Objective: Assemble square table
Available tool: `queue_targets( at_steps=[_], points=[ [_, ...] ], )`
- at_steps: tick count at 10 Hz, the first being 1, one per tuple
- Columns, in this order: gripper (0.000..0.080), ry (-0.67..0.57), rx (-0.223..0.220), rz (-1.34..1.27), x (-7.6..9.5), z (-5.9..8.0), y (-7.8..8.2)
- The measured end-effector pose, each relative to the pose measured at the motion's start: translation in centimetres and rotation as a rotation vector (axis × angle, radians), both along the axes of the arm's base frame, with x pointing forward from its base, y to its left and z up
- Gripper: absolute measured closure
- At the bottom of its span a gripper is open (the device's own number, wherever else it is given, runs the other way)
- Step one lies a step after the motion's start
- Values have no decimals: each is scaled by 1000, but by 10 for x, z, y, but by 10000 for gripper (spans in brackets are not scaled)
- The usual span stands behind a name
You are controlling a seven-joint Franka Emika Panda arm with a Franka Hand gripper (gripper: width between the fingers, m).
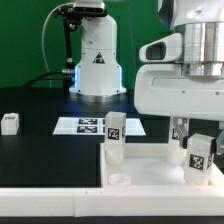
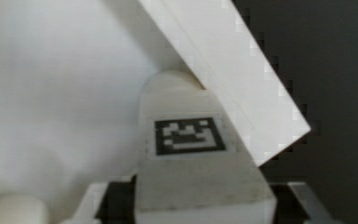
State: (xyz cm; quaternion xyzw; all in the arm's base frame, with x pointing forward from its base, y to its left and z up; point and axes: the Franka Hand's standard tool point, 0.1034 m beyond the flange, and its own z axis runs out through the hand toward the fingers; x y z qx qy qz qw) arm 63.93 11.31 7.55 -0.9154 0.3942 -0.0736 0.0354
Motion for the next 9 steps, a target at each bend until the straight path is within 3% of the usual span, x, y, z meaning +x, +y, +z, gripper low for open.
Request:
queue_targets(
  at_steps=[2,5,7,9],
  points=[
    [511,47,56,-327,-2,1,1],
    [511,90,191,-801,0,0,-2],
    [511,97,210,-877,0,-1,-5],
    [511,92,187,-774,-1,-2,-5]
  ],
)
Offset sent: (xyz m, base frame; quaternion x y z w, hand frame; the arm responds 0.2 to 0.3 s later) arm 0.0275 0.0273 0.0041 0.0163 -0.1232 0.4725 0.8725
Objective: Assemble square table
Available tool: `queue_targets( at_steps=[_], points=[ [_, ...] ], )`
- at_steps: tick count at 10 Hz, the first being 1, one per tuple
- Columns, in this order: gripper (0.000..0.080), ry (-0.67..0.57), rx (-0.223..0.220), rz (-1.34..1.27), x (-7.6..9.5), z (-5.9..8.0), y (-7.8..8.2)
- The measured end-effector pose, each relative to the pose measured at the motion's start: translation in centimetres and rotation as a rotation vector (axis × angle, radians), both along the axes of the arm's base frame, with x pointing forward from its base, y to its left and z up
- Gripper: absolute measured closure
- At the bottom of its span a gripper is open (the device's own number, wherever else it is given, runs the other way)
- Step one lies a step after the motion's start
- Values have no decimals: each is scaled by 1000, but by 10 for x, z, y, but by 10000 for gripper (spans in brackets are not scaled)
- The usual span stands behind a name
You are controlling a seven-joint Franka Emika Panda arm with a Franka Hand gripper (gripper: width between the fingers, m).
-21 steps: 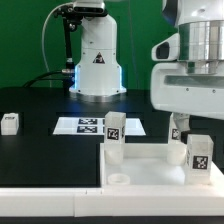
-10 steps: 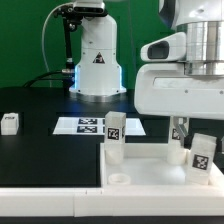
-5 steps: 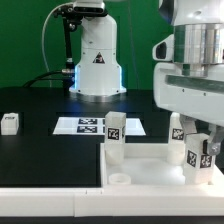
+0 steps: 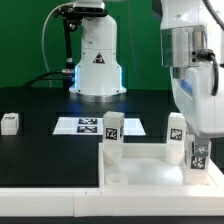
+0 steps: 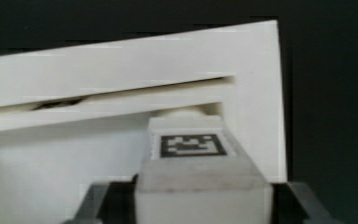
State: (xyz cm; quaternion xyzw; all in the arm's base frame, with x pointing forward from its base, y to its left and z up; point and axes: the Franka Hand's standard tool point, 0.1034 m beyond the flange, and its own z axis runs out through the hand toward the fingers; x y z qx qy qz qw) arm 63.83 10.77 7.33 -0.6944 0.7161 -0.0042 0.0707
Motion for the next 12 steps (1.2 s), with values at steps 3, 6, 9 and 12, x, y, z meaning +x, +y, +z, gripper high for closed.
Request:
queue_targets(
  at_steps=[3,6,9,12],
  points=[
    [194,-43,-62,464,0,2,1],
    [152,-48,-91,613,0,1,-2],
    [151,-129,-259,1200,4,3,8],
    [151,-132,-268,1274,6,3,5]
  ],
)
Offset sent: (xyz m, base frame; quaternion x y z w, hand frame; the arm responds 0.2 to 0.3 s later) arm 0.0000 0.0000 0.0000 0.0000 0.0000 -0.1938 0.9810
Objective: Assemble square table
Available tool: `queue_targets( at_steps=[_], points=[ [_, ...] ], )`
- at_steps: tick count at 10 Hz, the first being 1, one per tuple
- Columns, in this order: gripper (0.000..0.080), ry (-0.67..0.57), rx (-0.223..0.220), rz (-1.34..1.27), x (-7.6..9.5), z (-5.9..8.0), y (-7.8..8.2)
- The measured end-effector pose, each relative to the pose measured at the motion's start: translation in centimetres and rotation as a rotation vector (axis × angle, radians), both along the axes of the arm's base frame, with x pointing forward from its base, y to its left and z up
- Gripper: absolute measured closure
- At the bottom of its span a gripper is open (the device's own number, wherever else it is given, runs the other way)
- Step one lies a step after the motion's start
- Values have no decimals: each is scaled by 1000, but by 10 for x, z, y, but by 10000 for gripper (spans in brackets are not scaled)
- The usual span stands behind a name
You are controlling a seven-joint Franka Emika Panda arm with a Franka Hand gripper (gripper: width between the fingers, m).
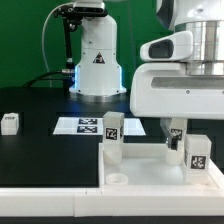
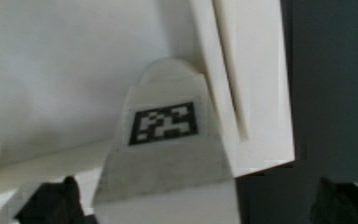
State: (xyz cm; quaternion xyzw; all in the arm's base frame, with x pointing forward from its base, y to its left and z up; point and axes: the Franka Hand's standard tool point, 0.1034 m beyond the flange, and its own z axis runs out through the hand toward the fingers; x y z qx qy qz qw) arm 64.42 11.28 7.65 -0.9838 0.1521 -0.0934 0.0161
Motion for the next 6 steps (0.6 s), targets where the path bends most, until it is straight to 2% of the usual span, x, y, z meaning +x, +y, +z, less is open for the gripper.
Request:
queue_targets(
  at_steps=[2,3,4,6],
  points=[
    [407,1,9,-46,0,-1,-1],
    [407,0,23,-129,0,-2,-3],
    [495,1,33,-211,1,-2,-8],
    [495,9,32,-325,-1,-1,-10]
  ],
)
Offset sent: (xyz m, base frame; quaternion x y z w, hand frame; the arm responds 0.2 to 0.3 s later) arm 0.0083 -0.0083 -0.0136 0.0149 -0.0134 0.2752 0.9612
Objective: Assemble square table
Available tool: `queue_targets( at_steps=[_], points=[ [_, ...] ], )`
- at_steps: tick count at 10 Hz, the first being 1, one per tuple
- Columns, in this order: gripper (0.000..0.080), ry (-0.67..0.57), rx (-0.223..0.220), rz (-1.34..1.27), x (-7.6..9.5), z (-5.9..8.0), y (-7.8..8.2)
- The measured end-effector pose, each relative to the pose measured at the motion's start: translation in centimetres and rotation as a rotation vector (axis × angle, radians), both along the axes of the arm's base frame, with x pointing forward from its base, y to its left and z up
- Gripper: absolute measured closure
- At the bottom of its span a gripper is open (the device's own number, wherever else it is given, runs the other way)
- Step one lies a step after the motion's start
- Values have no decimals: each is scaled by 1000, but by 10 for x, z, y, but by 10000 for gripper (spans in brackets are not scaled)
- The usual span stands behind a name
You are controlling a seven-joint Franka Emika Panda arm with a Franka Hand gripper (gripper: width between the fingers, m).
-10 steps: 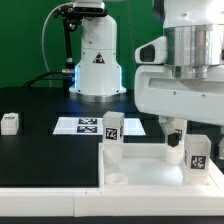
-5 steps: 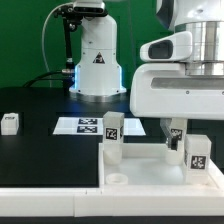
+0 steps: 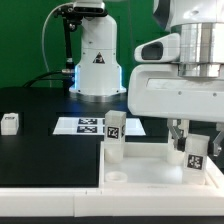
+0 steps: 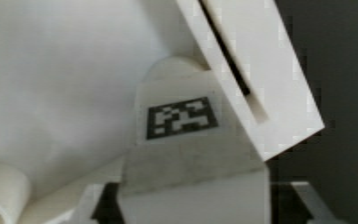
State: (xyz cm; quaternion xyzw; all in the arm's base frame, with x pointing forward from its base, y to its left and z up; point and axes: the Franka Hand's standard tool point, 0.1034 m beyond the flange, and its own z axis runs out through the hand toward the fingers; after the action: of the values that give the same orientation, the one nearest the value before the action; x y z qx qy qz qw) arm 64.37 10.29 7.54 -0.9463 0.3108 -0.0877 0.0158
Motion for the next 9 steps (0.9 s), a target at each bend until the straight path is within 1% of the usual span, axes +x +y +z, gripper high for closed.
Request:
queue_targets(
  at_steps=[1,2,6,7,8,9],
  points=[
    [495,9,-5,-53,-1,0,-7],
    [495,9,-9,-53,-1,0,-9],
    [495,9,-9,-54,-1,-1,-11],
    [495,10,-10,-41,-1,2,-10],
    [421,3,0,-14,2,17,-5],
    [241,19,14,-18,3,34,-7]
  ],
)
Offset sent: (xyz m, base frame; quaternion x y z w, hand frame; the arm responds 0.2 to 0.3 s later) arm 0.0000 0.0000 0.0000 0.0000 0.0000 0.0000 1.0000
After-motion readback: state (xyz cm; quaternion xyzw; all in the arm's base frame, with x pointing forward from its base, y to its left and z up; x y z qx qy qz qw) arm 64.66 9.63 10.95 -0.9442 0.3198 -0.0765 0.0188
